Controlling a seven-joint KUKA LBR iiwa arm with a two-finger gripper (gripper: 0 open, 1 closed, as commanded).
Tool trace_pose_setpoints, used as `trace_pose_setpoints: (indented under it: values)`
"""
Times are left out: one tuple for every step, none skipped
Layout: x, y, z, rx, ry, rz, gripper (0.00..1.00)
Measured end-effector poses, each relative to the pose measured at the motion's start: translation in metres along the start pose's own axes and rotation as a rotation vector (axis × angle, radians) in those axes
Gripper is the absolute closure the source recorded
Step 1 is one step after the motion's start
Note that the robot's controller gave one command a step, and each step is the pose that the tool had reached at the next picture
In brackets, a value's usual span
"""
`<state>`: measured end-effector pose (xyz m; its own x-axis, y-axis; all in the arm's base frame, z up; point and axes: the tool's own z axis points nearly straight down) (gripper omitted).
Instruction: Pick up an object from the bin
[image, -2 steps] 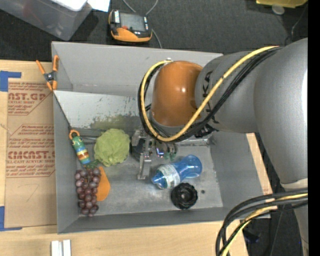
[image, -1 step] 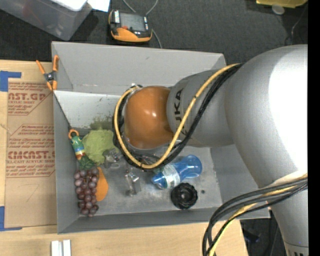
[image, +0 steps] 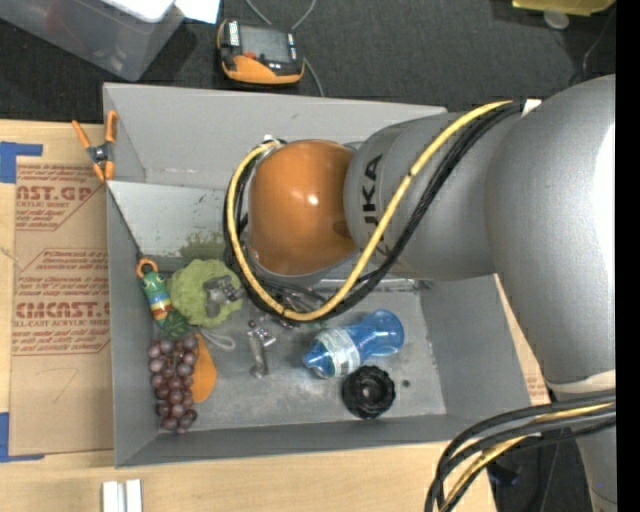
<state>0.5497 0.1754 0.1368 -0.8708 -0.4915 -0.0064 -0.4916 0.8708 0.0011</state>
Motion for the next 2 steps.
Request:
trace_pose_setpoints:
  values:
    - [-0.019, 0.064, 0.035, -0.009, 0.009, -0.578, 0.0]
    - [0.005, 0.06, 0.064, 0.0, -0.012, -0.481, 0.0]
